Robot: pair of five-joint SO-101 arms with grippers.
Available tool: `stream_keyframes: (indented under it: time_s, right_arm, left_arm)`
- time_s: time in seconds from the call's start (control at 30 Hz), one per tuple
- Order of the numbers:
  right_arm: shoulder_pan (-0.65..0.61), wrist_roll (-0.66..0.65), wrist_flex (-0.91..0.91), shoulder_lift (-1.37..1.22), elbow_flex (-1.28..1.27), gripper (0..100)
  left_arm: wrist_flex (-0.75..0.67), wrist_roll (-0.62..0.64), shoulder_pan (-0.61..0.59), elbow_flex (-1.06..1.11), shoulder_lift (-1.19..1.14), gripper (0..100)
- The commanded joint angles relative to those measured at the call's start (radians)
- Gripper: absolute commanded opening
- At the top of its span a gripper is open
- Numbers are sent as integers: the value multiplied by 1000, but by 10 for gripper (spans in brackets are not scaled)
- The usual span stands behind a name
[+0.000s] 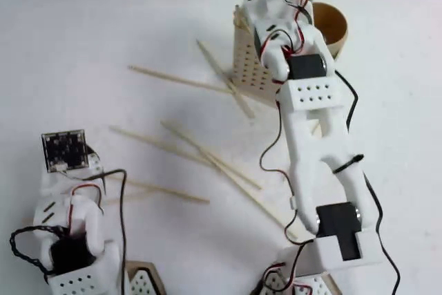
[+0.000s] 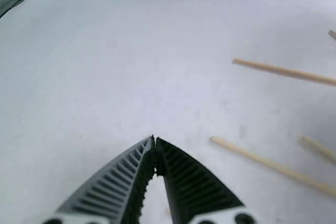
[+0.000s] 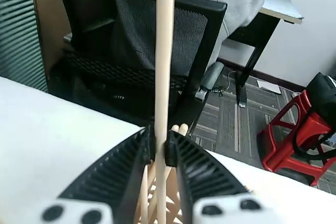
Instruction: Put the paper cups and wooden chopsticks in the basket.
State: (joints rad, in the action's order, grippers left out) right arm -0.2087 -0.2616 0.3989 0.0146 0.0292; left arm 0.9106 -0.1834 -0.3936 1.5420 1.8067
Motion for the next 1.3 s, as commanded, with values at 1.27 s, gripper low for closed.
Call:
stream_keyframes:
  time_s: [1.27]
  right_arm:
    - [-446, -269, 852, 111, -270, 167]
  left_arm:
    - [-49, -34, -4, 20, 12, 27]
